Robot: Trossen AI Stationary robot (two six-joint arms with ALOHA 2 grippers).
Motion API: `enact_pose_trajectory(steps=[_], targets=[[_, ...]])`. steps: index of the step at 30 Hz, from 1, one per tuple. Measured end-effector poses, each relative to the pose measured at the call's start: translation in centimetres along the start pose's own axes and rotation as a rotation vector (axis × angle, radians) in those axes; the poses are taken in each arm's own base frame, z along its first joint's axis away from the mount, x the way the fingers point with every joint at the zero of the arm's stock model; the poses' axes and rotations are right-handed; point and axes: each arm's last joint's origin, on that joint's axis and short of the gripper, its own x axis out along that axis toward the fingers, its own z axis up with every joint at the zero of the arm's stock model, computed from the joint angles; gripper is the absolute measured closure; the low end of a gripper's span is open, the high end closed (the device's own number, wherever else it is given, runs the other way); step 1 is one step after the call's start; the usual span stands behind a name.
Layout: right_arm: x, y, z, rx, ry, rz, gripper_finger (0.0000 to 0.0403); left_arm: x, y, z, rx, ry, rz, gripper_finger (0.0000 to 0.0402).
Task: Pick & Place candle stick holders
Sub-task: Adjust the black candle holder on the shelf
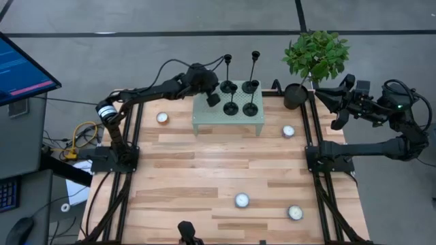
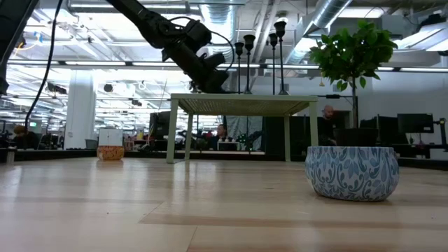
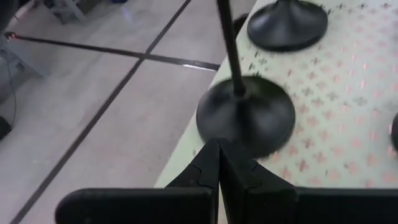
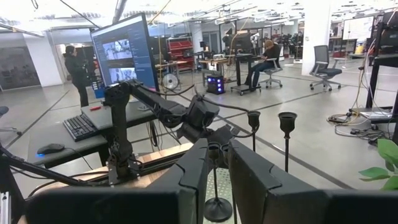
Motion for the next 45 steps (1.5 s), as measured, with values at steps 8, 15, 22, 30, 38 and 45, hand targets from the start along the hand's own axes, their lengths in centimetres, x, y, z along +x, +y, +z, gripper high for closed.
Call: enact_pose_trajectory(steps=[8,15,22,30,38,45], targets=[[0.0,0.0,0.0,0.000,0.000,0.000,0.0347,0.3,0.1,-0.5,0.015,0.064,-0.008,0.0401],[0.0,0.0,0.0,0.000,0.000,0.000,0.0347,1.2,-0.4,-1.0,0.018,0.079,-0.021,0.0401],[0.0,0.0,0.0,0.000,0.000,0.000,0.0347,1.7,-0.7,-1.1,0.018,0.070,-0.022,0.0401],[0.0,0.0,0.0,0.000,0.000,0.000,0.0347,1.8,-0.7,-0.9,0.016,0.049,-0.016,0.0401],[0.0,0.0,0.0,0.000,0.000,0.000,0.0347,1.8,-0.7,-0.8,0.015,0.037,-0.013,0.0401],[0.0,0.0,0.0,0.000,0.000,0.000,0.0347,1.8,-0.7,-0.7,0.013,0.027,-0.016,0.0401]])
